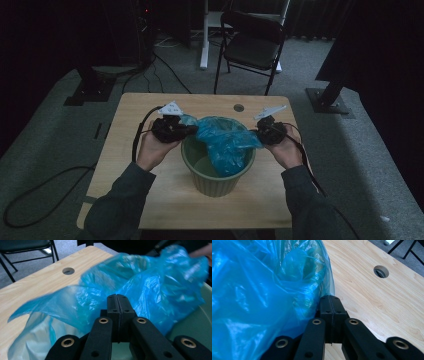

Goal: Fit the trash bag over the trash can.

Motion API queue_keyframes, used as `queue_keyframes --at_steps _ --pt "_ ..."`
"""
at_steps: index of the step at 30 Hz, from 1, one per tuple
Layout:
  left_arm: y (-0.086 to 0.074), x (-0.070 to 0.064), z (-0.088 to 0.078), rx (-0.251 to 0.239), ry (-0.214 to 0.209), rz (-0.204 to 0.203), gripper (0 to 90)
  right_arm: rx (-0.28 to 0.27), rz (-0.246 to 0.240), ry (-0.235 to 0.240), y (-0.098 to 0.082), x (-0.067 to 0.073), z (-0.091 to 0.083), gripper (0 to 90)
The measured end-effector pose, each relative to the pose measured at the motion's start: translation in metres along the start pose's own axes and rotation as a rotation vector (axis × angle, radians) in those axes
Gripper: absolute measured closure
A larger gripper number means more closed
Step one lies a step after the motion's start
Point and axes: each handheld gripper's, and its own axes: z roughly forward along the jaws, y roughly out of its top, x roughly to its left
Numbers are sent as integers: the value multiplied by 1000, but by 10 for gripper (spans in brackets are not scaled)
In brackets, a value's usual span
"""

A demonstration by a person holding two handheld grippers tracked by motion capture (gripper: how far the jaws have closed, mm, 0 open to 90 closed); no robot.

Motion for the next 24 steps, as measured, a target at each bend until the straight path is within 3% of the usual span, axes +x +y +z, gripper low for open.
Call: queue_keyframes --at_steps 11,24 --pt "-36 -22 -24 -37 -17 -18 900 -3 4 -1 -3 2 -2 900" --pt "-56 -36 -43 -86 -31 -46 900 -12 4 0 -9 5 -8 900"
